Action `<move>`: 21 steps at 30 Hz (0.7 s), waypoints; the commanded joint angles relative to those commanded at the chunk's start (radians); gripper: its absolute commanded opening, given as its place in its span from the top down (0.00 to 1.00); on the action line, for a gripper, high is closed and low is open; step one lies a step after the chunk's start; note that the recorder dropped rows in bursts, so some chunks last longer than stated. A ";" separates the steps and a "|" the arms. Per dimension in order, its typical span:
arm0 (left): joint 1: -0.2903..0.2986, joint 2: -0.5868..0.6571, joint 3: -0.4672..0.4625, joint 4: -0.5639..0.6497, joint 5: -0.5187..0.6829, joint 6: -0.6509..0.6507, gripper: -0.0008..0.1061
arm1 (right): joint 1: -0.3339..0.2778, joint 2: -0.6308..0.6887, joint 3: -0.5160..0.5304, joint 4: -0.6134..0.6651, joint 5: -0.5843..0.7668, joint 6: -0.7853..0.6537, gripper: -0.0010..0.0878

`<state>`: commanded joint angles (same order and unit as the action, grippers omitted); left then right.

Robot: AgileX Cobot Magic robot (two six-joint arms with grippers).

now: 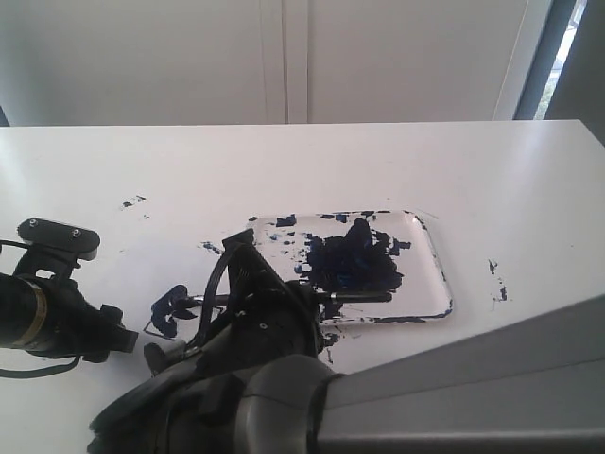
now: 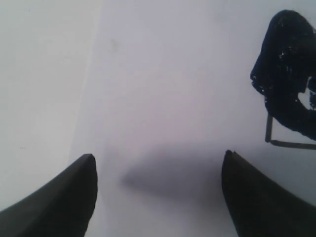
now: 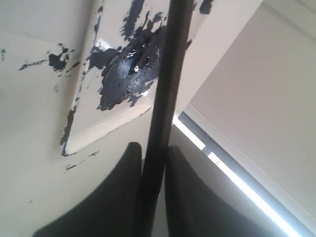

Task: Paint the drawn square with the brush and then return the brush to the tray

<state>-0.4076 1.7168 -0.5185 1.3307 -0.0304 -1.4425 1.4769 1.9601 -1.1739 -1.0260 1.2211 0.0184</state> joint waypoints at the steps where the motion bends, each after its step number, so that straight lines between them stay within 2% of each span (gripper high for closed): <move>1: 0.000 0.000 0.000 0.000 0.000 0.000 0.29 | 0.009 -0.003 0.000 0.001 0.000 0.000 0.99; 21: 0.000 0.000 0.000 0.000 0.002 0.000 0.29 | 0.132 -0.003 0.000 0.136 0.000 -0.018 0.99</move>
<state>-0.4076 1.7168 -0.5185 1.3307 -0.0286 -1.4425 1.6085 1.9569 -1.1739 -0.8904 1.2211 0.0000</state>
